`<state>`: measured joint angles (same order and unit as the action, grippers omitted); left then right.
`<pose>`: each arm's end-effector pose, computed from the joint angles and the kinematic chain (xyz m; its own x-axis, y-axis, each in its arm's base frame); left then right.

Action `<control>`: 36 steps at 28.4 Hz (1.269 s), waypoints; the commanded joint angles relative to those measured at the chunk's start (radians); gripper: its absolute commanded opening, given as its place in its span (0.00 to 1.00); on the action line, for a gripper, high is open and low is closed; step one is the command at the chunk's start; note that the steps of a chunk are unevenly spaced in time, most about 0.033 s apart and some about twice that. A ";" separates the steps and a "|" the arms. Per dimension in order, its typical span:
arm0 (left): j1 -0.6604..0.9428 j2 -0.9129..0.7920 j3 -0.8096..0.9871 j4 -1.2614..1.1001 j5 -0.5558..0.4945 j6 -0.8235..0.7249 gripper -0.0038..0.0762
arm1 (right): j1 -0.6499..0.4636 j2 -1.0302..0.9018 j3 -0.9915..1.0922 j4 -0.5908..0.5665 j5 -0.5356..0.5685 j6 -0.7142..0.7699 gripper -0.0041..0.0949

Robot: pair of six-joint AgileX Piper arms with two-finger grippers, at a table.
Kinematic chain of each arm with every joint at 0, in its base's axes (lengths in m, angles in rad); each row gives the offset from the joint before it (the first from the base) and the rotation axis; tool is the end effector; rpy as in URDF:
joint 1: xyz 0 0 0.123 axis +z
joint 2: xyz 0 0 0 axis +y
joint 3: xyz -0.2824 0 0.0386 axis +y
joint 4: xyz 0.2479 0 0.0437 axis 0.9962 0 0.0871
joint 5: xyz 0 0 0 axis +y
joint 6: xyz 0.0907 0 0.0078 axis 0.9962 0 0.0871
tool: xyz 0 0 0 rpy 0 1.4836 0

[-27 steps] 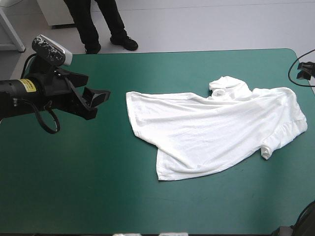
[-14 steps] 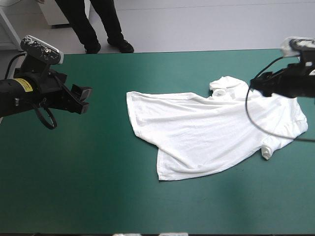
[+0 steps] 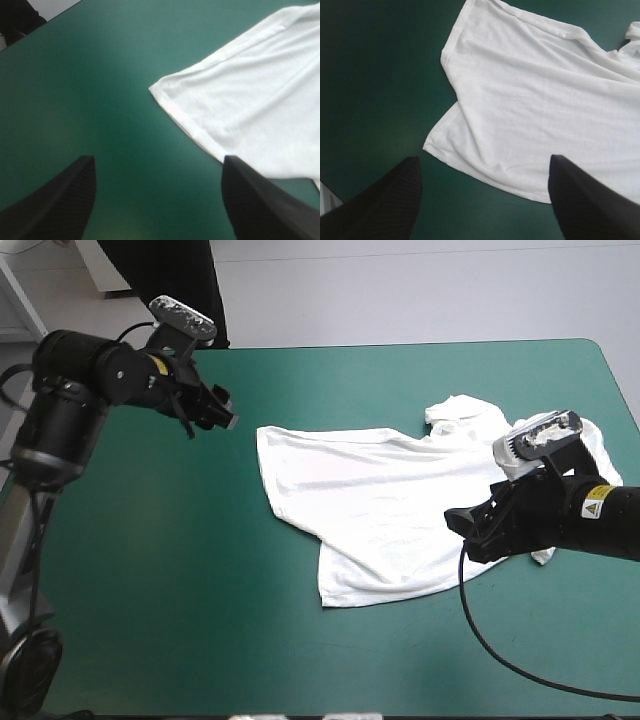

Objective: Fold the cloth

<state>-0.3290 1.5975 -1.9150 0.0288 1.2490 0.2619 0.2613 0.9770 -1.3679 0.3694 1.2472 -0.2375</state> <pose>0.3115 -0.1037 0.4551 -0.5997 0.4875 -0.6346 0.4840 0.8525 0.1975 0.1361 0.0687 0.4553 -0.5967 -0.2712 -0.7553 -0.5574 0.8171 0.1470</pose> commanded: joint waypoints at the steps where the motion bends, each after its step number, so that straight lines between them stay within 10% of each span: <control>1: -0.006 0.086 -0.135 -0.003 0.034 -0.006 0.68 | 0.004 -0.008 -0.019 0.012 0.001 0.010 0.72; 31: 0.111 0.744 -0.436 -0.182 -0.060 0.096 0.68 | 0.187 0.154 -0.017 -0.018 0.001 -0.052 0.70; 36: 0.109 0.794 -0.456 -0.230 -0.065 0.101 0.52 | 0.194 0.162 -0.017 -0.012 0.001 -0.052 0.70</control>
<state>-0.2157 2.4325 -2.3436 -0.1381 1.2089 0.3593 0.4518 1.1524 -1.3603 0.3321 1.2472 -0.2771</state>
